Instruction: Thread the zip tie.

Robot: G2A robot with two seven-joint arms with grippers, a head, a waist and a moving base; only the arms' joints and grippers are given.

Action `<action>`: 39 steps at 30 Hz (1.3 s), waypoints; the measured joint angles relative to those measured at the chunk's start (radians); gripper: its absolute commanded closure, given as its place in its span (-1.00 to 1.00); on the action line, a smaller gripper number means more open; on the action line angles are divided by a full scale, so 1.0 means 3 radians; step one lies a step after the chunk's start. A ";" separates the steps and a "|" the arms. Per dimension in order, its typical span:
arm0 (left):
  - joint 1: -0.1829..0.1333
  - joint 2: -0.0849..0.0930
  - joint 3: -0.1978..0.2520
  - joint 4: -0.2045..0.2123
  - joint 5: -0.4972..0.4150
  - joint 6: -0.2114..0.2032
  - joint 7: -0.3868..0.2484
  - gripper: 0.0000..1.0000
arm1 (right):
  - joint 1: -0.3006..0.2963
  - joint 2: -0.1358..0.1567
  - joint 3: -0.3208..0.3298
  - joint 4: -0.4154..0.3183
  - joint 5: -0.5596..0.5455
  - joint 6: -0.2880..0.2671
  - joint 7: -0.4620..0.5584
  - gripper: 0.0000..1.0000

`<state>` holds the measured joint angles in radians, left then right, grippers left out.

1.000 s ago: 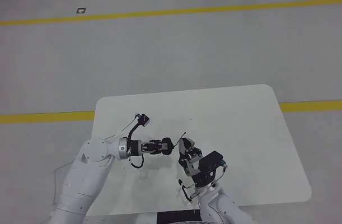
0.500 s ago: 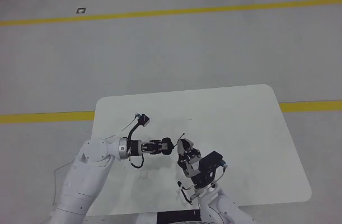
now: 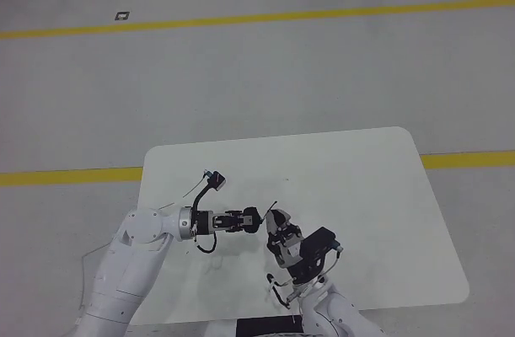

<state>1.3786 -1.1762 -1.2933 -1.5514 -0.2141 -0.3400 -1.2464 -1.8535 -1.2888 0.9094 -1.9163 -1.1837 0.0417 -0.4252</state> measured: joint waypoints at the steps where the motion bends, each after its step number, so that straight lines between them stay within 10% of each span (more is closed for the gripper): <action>1: 0.0000 0.0000 0.0000 0.0000 0.0000 0.0000 0.0000 1.00 | -0.0002 -0.0001 0.0000 -0.0002 -0.0004 0.0009 -0.0014 1.00; 39: 0.0000 0.0000 0.0000 0.0000 0.0000 0.0000 0.0000 1.00 | 0.0025 -0.0018 0.0004 0.0057 -0.0068 0.0094 -0.0054 1.00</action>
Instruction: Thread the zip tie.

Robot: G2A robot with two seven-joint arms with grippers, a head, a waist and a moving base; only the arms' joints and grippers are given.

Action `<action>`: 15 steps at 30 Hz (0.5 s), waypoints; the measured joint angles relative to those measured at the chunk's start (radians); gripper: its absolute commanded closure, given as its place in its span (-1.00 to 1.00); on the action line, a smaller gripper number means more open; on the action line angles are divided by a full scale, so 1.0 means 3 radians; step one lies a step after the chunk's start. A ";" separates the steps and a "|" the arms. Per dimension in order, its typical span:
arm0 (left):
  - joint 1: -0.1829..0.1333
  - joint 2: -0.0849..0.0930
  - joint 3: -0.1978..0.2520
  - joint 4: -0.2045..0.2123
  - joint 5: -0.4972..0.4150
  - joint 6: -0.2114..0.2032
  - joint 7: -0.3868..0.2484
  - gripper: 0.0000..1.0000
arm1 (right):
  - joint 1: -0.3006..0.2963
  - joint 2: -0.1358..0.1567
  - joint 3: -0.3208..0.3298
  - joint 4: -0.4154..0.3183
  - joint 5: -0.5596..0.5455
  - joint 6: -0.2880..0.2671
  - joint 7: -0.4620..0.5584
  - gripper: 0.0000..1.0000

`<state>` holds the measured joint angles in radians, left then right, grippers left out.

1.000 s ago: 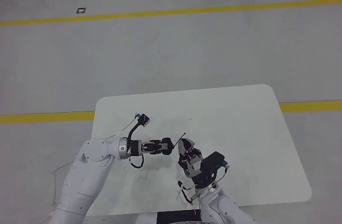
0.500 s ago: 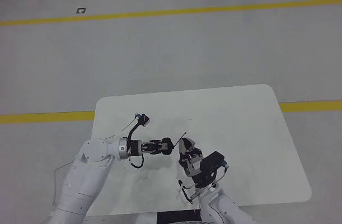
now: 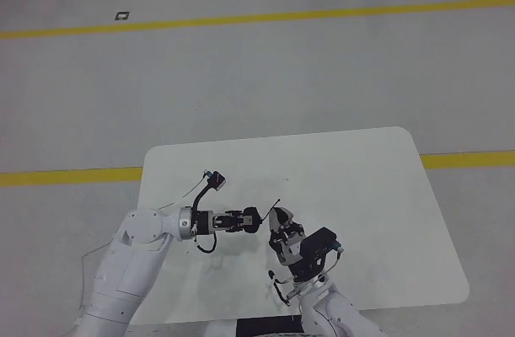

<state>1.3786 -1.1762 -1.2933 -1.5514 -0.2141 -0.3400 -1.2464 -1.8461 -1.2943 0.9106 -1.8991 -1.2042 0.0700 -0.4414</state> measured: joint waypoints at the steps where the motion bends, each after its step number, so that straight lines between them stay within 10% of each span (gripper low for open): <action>1: 0.0000 0.0000 0.0000 0.0000 0.0000 0.0000 0.0000 1.00 | 0.0000 0.0000 0.0000 0.0000 0.0001 -0.0001 0.0000 1.00; 15: 0.0000 0.0000 0.0000 0.0000 0.0000 0.0000 0.0000 1.00 | -0.0020 -0.0003 -0.0017 -0.0018 0.0117 -0.0095 0.0054 1.00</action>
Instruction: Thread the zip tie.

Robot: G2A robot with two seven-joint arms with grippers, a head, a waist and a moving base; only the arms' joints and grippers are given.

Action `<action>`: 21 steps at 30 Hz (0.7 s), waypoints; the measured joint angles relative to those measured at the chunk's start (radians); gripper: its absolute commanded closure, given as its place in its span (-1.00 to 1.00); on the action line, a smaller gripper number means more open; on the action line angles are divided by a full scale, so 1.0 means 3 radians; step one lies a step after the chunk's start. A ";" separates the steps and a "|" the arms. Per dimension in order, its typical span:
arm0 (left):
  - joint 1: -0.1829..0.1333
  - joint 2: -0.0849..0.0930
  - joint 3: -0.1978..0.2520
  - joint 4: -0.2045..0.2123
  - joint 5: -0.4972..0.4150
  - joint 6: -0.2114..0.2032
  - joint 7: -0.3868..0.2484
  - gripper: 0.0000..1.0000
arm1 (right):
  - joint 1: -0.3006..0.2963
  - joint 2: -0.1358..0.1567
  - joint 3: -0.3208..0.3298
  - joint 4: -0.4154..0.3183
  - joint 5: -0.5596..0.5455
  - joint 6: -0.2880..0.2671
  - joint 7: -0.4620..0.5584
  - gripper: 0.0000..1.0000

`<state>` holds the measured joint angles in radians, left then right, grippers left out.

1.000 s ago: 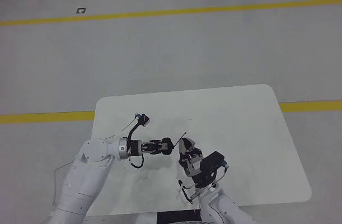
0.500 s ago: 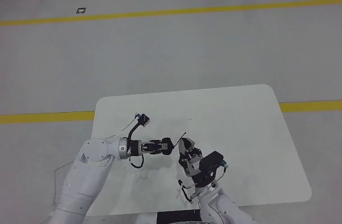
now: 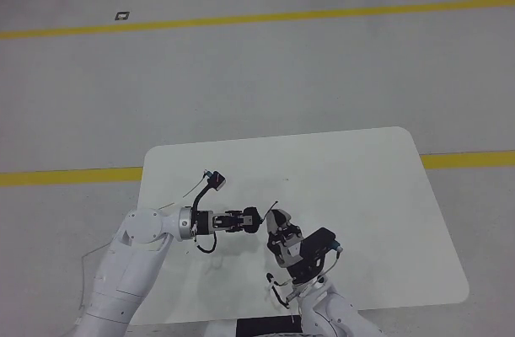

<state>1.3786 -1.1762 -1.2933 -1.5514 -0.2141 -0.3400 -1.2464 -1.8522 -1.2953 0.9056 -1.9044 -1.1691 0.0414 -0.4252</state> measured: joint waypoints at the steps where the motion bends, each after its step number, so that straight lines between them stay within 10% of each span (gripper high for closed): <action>1: 0.0000 0.0000 0.0000 0.0000 0.0000 0.0000 0.0000 1.00 | 0.0000 0.0000 -0.0002 0.0000 0.0002 -0.0003 0.0002 1.00; 21: 0.0000 0.0000 0.0000 0.0000 0.0000 0.0000 0.0000 1.00 | 0.0024 -0.0010 -0.0003 0.0018 -0.0066 0.0058 -0.0060 1.00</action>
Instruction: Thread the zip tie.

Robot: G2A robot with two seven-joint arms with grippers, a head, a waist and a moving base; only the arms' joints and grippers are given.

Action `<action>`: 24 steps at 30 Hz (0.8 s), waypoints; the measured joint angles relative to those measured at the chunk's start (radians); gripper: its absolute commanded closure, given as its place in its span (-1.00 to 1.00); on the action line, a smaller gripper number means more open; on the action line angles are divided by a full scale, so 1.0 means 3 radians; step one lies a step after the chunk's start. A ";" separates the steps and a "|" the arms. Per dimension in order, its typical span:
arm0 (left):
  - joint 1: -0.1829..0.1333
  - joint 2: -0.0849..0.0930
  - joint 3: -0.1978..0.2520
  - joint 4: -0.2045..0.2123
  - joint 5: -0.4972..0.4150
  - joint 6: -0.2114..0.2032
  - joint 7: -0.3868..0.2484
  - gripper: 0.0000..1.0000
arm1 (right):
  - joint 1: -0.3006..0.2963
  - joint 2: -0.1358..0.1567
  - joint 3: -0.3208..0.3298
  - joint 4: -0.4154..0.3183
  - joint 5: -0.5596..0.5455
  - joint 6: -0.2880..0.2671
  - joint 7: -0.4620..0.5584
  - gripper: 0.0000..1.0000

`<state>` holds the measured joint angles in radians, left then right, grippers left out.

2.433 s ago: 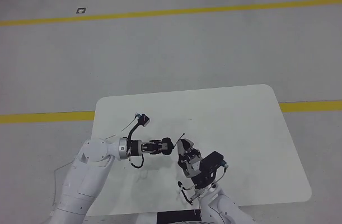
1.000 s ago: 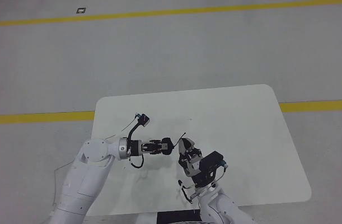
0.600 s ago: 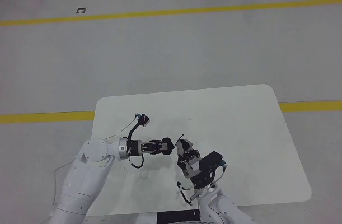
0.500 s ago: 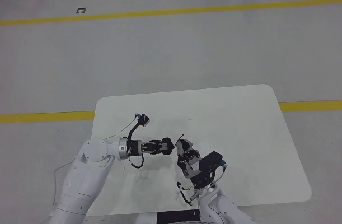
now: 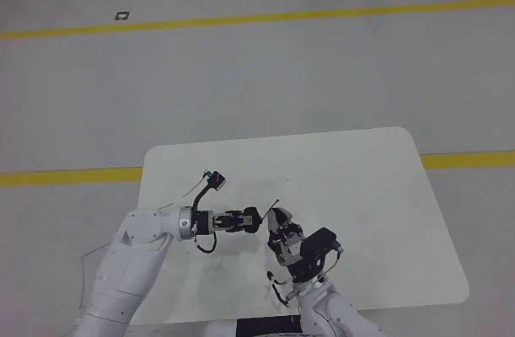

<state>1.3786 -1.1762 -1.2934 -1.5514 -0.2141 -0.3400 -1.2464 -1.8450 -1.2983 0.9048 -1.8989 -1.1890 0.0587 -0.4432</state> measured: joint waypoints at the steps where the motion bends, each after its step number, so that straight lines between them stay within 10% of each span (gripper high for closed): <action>1: 0.0000 0.0000 0.0000 0.0000 0.0000 0.0000 0.0000 1.00 | 0.0001 0.0000 -0.0001 0.0001 -0.0006 0.0004 0.0002 1.00; 24: 0.0000 0.0000 0.0000 0.0000 0.0000 0.0000 0.0000 1.00 | -0.0016 -0.0004 0.0015 -0.0009 -0.0076 0.0053 -0.0054 1.00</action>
<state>1.3786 -1.1762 -1.2934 -1.5514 -0.2141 -0.3400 -1.2464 -1.8499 -1.2996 0.9093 -1.9017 -1.2117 0.0747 -0.4595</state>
